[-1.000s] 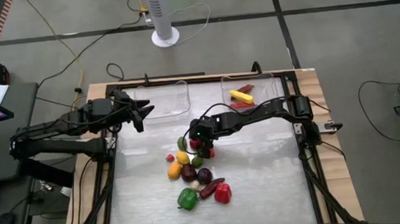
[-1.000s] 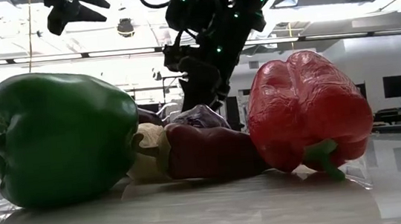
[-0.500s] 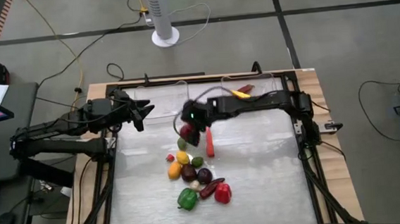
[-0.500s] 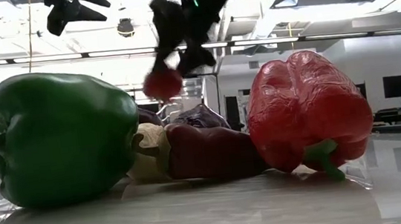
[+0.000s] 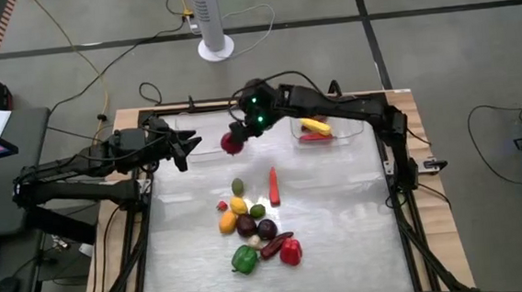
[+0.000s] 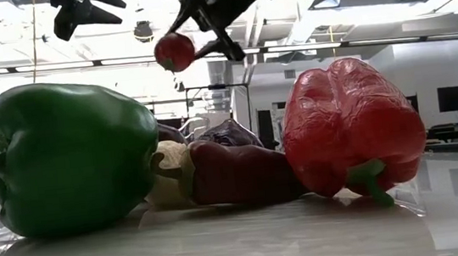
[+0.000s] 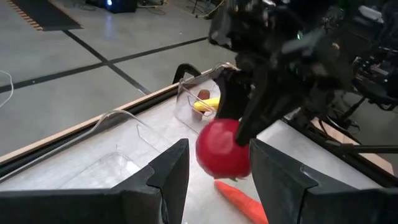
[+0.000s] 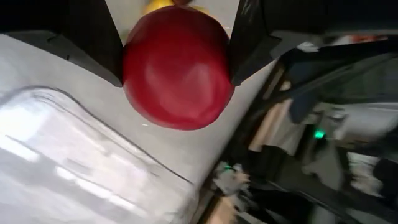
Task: Sort produce into baskets
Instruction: Put the red tomato into the left transparent bin, then put the orange carrot into the right transparent bin
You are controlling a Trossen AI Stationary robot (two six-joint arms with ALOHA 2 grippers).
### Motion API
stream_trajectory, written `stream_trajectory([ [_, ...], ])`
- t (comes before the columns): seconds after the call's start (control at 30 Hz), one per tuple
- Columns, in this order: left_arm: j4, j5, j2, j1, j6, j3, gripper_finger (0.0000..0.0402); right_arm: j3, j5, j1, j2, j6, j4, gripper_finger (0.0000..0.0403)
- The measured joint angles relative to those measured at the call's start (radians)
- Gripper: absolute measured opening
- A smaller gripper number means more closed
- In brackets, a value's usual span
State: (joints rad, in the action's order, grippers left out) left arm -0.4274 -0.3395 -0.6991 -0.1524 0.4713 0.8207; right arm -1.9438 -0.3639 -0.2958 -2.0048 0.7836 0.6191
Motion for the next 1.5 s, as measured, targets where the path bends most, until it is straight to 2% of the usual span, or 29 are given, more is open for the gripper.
stream_trajectory([
  [0.13, -0.001, 0.047, 0.004, 0.000, 0.000, 0.000, 0.0154, 0.000, -0.035, -0.012, 0.000, 0.011, -0.056, 0.0282],
  [0.27, -0.003, 0.084, 0.015, 0.000, 0.000, 0.000, 0.0154, 0.000, -0.008, -0.022, 0.000, 0.015, -0.085, 0.0282],
  [0.33, 0.003, 0.092, 0.023, 0.000, 0.000, 0.000, 0.0154, 0.000, 0.066, -0.024, 0.000, -0.042, -0.091, 0.0282],
  [0.5, 0.031, 0.093, 0.045, 0.000, 0.000, 0.000, 0.0154, 0.000, 0.364, -0.003, 0.000, -0.252, -0.149, 0.0282],
  [0.6, 0.043, 0.093, 0.053, 0.000, 0.001, 0.000, 0.0154, 0.000, 0.459, 0.008, 0.000, -0.375, -0.201, 0.0282],
  [0.83, 0.043, 0.093, 0.052, 0.000, 0.024, 0.000, 0.0154, -0.001, 0.465, 0.007, -0.027, -0.493, -0.268, 0.0298],
  [1.03, 0.043, 0.094, 0.051, 0.000, 0.044, 0.000, 0.0154, 0.000, 0.466, -0.003, -0.060, -0.476, -0.258, 0.0350],
  [1.23, 0.036, 0.094, 0.051, 0.000, 0.045, 0.000, 0.0154, 0.000, 0.395, -0.008, -0.077, -0.436, -0.243, 0.0384],
  [1.4, 0.006, 0.093, 0.051, 0.000, 0.045, 0.000, 0.0154, 0.000, 0.263, 0.008, -0.032, -0.434, -0.074, 0.0380],
  [1.5, -0.014, 0.079, 0.051, 0.000, 0.032, 0.000, 0.0154, -0.001, 0.263, 0.042, -0.002, -0.438, 0.121, 0.0369],
])
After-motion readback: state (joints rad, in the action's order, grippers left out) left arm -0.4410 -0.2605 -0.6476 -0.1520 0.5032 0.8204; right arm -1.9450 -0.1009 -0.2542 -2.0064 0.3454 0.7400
